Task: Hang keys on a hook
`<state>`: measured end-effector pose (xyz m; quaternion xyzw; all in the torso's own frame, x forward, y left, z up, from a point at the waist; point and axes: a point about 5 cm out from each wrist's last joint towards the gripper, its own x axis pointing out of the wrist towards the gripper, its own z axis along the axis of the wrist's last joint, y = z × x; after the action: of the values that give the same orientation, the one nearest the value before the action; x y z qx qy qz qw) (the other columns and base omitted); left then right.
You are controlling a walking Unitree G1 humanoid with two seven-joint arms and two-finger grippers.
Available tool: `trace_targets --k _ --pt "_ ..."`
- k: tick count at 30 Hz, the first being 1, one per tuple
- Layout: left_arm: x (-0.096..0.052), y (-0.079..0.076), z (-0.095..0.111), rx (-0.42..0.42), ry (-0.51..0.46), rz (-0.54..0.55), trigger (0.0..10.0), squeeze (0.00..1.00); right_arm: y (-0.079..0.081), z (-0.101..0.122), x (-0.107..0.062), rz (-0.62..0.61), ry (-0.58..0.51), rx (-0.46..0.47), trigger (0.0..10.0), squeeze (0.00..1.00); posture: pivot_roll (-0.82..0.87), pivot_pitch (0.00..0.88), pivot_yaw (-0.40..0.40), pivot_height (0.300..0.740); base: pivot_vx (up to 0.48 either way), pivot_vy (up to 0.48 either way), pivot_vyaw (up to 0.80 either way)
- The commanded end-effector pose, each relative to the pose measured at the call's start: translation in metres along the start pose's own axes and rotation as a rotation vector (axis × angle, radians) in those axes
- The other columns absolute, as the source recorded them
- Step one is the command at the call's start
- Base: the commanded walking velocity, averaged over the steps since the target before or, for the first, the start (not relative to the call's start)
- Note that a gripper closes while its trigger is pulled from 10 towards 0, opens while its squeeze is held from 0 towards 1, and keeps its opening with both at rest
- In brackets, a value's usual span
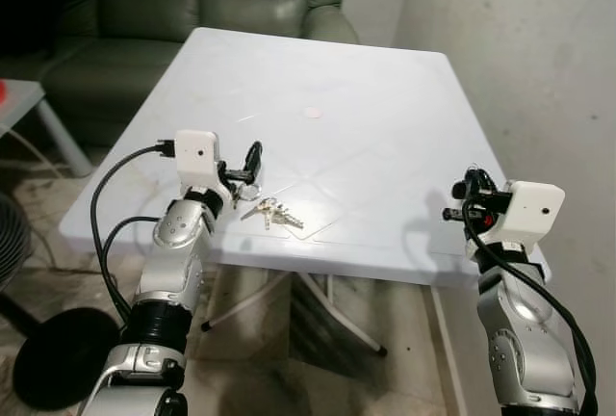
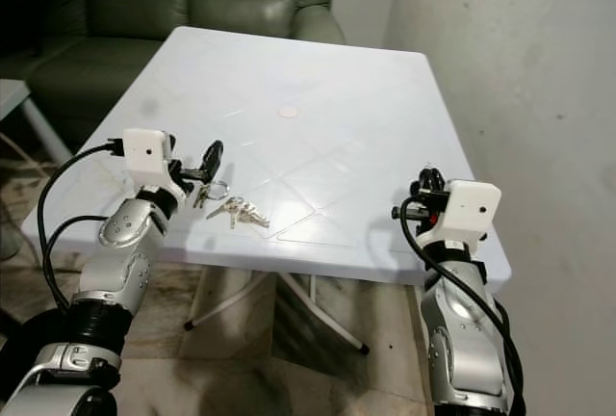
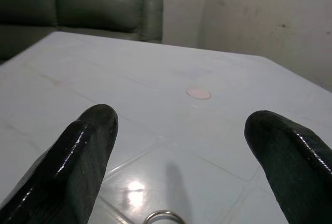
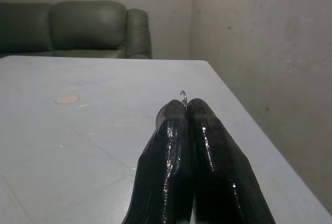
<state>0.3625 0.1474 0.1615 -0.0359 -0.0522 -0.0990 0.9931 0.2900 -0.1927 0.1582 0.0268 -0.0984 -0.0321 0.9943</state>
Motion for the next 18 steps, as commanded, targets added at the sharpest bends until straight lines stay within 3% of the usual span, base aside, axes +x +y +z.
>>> trace_targets --k 1,4,18 --pt "0.0024 0.0002 0.0023 -0.006 -0.004 0.006 10.0 0.00 0.0006 0.0000 0.0020 0.007 0.008 -0.006 10.0 0.00 0.02 0.000 -0.043 0.740 0.000 0.480 -0.79" --pt "0.0022 0.0003 0.0021 0.001 -0.007 0.013 10.0 0.00 0.0005 -0.0003 0.0021 0.010 0.010 -0.012 10.0 0.00 0.02 0.000 -0.048 0.740 0.000 0.400 -0.79" --pt "0.0026 0.0019 0.0018 -0.010 -0.010 0.050 10.0 0.00 0.0036 -0.0012 0.0030 0.031 0.021 -0.038 10.0 0.00 0.03 0.010 -0.053 0.740 0.000 0.000 -0.79"
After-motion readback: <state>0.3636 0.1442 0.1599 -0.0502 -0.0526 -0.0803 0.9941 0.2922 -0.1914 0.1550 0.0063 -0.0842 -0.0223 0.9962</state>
